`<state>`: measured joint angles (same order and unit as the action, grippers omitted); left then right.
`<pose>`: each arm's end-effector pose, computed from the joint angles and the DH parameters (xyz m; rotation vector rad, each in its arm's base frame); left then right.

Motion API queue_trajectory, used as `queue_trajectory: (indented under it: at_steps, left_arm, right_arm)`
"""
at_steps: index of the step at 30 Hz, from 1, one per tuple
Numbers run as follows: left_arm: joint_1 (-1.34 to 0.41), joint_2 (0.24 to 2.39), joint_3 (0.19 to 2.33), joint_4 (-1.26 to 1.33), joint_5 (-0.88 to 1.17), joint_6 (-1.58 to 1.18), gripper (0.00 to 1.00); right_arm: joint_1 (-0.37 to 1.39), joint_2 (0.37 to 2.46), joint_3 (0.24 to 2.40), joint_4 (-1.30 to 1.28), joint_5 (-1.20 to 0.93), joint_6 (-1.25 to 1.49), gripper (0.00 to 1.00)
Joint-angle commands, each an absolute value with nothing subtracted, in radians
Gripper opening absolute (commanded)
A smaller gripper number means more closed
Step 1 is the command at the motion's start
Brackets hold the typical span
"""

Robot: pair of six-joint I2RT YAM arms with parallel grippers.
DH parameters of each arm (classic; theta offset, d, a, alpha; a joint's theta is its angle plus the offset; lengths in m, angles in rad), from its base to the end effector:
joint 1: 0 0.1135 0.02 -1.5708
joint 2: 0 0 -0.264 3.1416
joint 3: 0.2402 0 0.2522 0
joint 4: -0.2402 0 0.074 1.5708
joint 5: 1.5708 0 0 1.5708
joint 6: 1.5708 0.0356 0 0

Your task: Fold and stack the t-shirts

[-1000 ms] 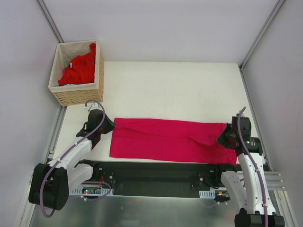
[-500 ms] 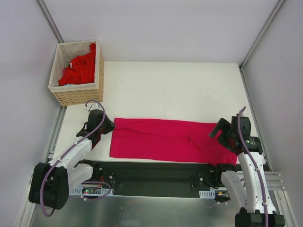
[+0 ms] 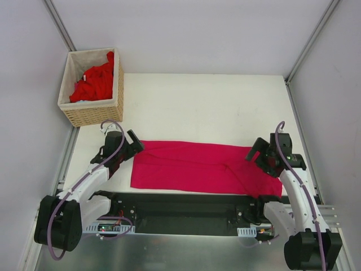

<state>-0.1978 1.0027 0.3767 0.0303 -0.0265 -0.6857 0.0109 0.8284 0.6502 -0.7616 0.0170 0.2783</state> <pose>0.1986 -0.0388 0.1796 -0.5478 2.1366 -0.4736 0.1579 0.0011 0.2352 0.3419 2.4897 0.0971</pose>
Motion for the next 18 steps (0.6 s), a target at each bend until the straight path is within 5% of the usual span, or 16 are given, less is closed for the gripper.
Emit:
queue_trajectory:
  at_steps: [1,18]
  left_arm:
    - [-0.210,0.918,0.377,0.012,-0.009,-0.680,0.99]
    - [-0.267,1.163,0.567,0.196,0.186,-0.687,0.88]
  right_arm:
    - [0.034,0.831,0.660,-0.707,0.017,0.287,0.98]
    - [0.143,1.265,0.753,-0.457,0.026,0.331,0.96]
